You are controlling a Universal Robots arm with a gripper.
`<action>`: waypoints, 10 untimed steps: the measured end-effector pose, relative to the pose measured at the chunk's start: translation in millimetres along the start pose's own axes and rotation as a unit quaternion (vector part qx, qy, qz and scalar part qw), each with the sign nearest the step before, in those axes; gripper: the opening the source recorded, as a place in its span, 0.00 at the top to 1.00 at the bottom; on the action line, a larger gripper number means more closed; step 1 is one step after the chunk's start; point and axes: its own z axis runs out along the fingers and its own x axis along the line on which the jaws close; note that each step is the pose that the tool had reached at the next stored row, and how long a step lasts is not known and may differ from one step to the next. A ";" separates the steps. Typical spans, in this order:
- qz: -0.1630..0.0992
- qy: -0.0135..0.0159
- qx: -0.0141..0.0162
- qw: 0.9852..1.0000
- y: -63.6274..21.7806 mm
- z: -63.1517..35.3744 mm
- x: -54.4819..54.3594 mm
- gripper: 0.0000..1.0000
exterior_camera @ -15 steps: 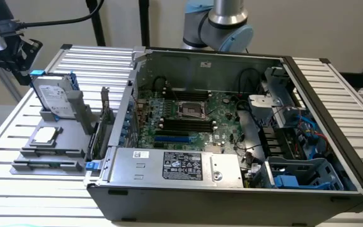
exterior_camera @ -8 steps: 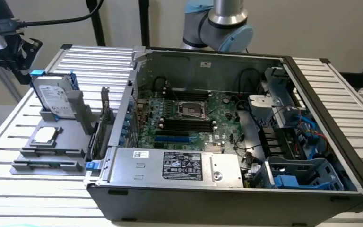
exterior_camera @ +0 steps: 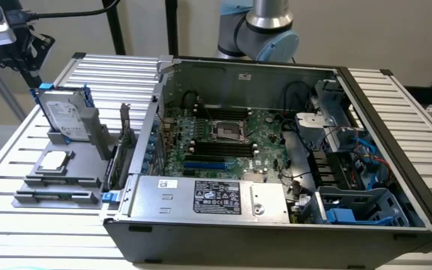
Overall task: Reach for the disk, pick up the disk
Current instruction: 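Reach for the disk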
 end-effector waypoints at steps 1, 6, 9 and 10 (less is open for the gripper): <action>0.000 0.000 0.000 1.000 4.3 -0.1 0.8 0.89; 0.000 0.000 0.000 1.000 24.9 -0.5 8.6 0.89; -0.001 0.000 0.001 1.000 34.2 -0.8 13.0 0.89; -0.001 0.000 0.001 1.000 34.9 -0.7 13.4 0.89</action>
